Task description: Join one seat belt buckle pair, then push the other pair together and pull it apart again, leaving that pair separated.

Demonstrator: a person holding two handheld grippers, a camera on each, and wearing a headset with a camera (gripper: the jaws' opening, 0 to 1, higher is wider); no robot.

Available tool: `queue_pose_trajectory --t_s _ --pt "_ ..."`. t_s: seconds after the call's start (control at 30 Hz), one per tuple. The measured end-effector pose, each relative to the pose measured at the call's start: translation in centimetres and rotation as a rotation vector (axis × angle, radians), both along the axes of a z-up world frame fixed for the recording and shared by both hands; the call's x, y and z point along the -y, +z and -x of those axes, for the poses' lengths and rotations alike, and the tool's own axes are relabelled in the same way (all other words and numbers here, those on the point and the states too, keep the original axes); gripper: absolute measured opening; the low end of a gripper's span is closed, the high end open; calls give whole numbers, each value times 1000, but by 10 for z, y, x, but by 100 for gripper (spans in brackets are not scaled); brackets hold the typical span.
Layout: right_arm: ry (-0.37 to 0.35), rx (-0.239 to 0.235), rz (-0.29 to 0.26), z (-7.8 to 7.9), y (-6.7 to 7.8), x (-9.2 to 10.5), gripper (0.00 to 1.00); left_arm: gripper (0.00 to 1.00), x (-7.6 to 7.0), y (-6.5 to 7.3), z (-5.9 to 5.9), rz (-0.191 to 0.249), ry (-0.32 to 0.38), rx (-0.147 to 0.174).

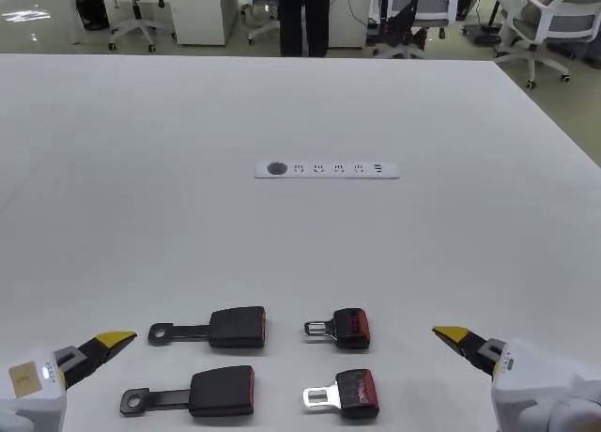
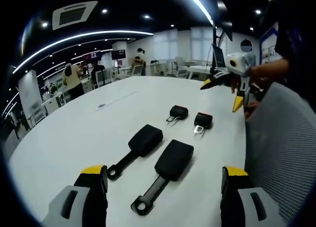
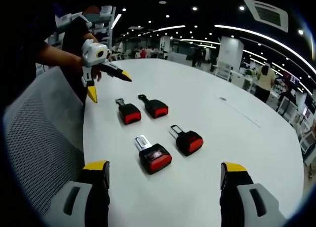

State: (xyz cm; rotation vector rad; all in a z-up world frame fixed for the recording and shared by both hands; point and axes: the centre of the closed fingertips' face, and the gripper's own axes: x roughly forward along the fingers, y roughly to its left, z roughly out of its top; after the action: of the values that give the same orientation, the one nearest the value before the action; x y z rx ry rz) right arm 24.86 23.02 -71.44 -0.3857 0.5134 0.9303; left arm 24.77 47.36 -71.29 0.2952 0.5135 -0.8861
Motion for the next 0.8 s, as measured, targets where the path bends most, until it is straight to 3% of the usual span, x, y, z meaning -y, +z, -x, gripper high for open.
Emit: queue_pose_trajectory --t_s 0.27,0.8 --pt "66 5 47 -5 -2 0 88 92 5 -5 -4 -36 -60 -22" --pt "222 -3 129 -8 -14 -6 73 74 20 -17 -10 -151 -221 -68"
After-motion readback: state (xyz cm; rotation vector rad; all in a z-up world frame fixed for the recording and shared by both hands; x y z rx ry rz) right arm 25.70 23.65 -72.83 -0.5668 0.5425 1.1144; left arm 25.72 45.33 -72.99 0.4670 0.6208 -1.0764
